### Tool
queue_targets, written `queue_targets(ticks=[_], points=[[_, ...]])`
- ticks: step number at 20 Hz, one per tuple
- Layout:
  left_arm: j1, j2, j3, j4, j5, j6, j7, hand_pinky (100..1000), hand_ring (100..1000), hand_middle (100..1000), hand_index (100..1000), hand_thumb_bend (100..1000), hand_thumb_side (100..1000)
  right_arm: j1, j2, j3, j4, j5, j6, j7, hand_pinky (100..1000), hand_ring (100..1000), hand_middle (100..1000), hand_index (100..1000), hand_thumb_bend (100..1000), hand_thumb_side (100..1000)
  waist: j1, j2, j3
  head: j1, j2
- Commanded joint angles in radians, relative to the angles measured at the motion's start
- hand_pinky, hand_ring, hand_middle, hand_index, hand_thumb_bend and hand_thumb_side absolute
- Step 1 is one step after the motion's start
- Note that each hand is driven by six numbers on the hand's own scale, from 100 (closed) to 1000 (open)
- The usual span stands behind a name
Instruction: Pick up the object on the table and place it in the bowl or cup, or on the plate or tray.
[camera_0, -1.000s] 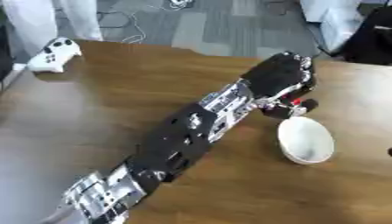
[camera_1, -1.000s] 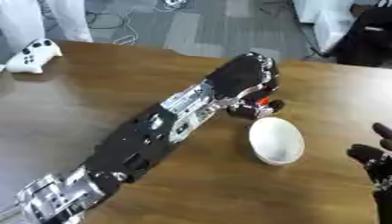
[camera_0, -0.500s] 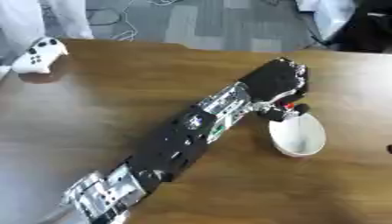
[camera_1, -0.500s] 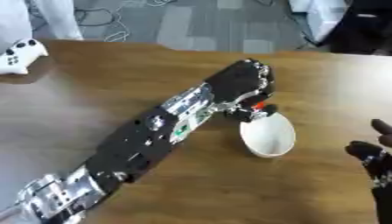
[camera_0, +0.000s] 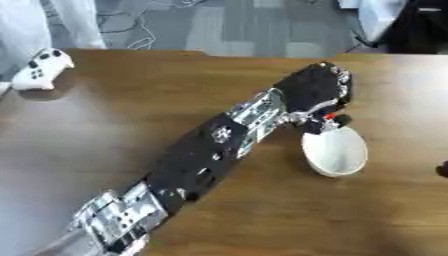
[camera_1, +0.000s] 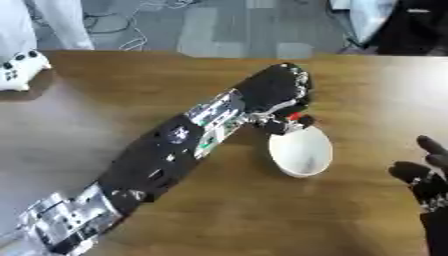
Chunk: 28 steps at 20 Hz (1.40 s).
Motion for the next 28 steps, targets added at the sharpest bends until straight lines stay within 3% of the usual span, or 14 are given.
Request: queue_targets(ticks=[1, 14, 16, 18, 20, 21, 22, 23, 24, 28], points=[[-0.031, -0.006, 0.006, -0.001, -0.016, -0.01, 0.0, 492, 100, 100, 117, 247, 101, -0.01, -0.018, 0.0, -0.02, -0.006, 0.003, 0.0, 775, 713, 885, 745, 100, 899, 0.002, -0.023, -0.006, -0.01, -0.009], [-0.045, -0.03, 0.01, 0.018, -0.032, -0.02, 0.006, 515, 100, 100, 139, 249, 111, -0.009, -0.015, 0.0, -0.021, -0.004, 0.008, -0.002, 773, 712, 885, 745, 100, 907, 0.027, -0.021, -0.028, -0.026, -0.002], [-0.045, -0.03, 0.009, 0.016, -0.032, -0.024, 0.011, 539, 100, 100, 176, 341, 134, -0.008, -0.015, 0.0, -0.02, -0.003, 0.009, -0.003, 773, 712, 885, 744, 100, 907, 0.028, -0.02, -0.028, -0.026, 0.0], [-0.045, -0.029, 0.008, 0.013, -0.033, -0.035, 0.013, 545, 100, 100, 250, 540, 169, -0.007, -0.015, 0.001, -0.019, -0.002, 0.009, -0.004, 773, 712, 885, 744, 100, 907, 0.029, -0.02, -0.027, -0.027, 0.002], [-0.046, -0.028, 0.008, 0.012, -0.035, -0.05, 0.012, 534, 123, 154, 313, 659, 172, -0.005, -0.016, 0.0, -0.018, -0.001, 0.009, -0.004, 773, 712, 885, 742, 100, 906, 0.028, -0.021, -0.026, -0.027, 0.003], [-0.046, -0.028, 0.009, 0.012, -0.036, -0.057, 0.011, 522, 150, 177, 331, 693, 235, -0.005, -0.016, 0.001, -0.017, 0.0, 0.009, -0.005, 773, 712, 885, 742, 100, 906, 0.028, -0.022, -0.025, -0.027, 0.004], [-0.047, -0.027, 0.009, 0.01, -0.036, -0.065, 0.011, 506, 180, 209, 354, 737, 365, -0.004, -0.015, 0.001, -0.017, 0.0, 0.009, -0.005, 773, 712, 885, 742, 100, 906, 0.027, -0.022, -0.025, -0.027, 0.004], [-0.048, -0.027, 0.01, 0.008, -0.036, -0.071, 0.013, 499, 192, 222, 363, 752, 405, -0.004, -0.015, 0.001, -0.016, 0.0, 0.008, -0.005, 773, 712, 885, 742, 100, 906, 0.027, -0.023, -0.024, -0.028, 0.004], [-0.049, -0.027, 0.011, 0.007, -0.037, -0.077, 0.017, 462, 246, 279, 412, 825, 579, -0.003, -0.015, 0.001, -0.016, 0.001, 0.008, -0.005, 773, 712, 885, 742, 100, 906, 0.026, -0.024, -0.024, -0.027, 0.004], [-0.051, -0.026, 0.015, 0.004, -0.041, -0.09, 0.037, 402, 326, 338, 483, 905, 737, -0.001, -0.015, 0.002, -0.013, 0.002, 0.007, -0.005, 774, 712, 885, 742, 100, 906, 0.024, -0.027, -0.022, -0.025, 0.003]])
